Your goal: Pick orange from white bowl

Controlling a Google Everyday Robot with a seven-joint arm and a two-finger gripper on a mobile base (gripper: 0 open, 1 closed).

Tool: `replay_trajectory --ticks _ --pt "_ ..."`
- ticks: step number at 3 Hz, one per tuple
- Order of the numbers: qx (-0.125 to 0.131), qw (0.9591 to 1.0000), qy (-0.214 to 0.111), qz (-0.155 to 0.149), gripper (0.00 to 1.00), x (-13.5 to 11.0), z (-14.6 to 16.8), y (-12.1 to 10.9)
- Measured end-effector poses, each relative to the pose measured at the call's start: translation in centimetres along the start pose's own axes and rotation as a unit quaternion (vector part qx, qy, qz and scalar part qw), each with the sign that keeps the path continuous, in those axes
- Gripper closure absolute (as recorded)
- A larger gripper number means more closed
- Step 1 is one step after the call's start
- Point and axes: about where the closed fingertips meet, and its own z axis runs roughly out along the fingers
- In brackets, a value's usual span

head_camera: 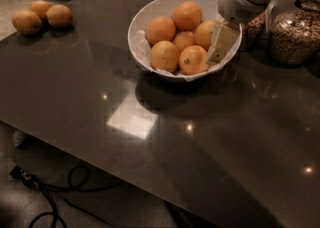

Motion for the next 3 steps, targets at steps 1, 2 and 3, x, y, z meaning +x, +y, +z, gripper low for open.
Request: replay_trajectory --ticks 1,2,3 --pt "-0.001 0.9999 -0.013 0.001 0.00 0.3 0.9 -1.4" --pt "-0.007 0.9998 -0.017 -0.004 0.00 0.9 2.0 -2.5" --pt "-0.015 0.9996 -0.015 -0.018 0.00 1.7 2.9 -3.4"
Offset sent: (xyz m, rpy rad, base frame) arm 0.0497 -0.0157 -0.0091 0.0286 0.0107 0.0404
